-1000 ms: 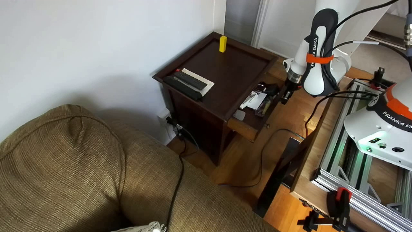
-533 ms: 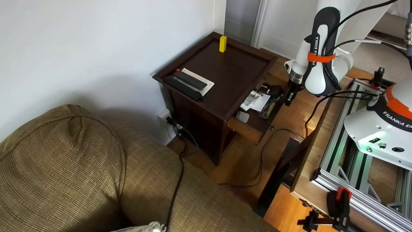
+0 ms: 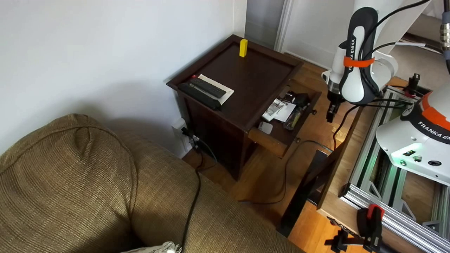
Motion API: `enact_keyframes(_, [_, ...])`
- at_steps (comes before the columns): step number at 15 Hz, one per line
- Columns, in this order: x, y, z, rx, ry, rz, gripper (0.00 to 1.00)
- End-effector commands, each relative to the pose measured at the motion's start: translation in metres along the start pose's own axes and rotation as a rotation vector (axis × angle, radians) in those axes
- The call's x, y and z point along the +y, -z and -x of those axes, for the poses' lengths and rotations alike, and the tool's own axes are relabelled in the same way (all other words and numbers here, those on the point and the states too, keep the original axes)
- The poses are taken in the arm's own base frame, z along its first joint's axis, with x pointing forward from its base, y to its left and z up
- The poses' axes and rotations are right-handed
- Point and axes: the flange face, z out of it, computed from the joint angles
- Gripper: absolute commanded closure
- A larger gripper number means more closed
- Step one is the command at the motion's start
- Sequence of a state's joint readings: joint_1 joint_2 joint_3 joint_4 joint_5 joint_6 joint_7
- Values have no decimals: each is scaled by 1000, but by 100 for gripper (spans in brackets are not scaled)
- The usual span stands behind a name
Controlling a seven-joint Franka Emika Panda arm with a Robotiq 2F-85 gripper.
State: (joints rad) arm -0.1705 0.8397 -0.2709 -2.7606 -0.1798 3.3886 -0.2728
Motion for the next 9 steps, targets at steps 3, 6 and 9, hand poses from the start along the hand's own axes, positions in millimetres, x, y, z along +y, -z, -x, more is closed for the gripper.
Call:
enact_keyframes(3, [23, -2, 15, -28, -15, -29, 0])
enact_keyframes(6, [33, 5, 12, 10, -29, -45, 0])
enact_keyframes(9, [48, 15, 11, 18, -35, -64, 0])
